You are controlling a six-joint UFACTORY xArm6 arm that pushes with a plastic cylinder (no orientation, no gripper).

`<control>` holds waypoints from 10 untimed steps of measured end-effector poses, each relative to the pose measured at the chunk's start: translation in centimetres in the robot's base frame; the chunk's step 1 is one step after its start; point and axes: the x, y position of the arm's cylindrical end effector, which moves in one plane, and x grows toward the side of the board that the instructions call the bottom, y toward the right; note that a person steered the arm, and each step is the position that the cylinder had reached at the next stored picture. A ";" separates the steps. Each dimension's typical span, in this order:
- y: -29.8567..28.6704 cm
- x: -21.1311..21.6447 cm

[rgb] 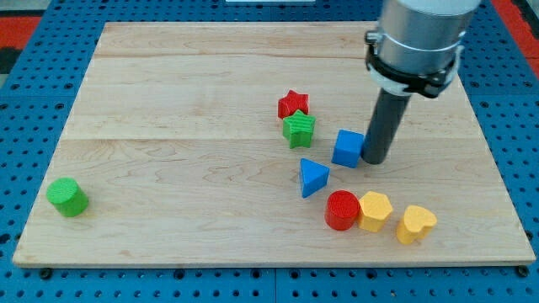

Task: Push the blue cube at the bottom of the green star

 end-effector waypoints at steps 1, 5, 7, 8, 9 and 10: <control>-1.3 1.0; -9.1 3.1; -18.4 5.1; -16.6 0.8; -16.6 -1.4; -16.0 -1.9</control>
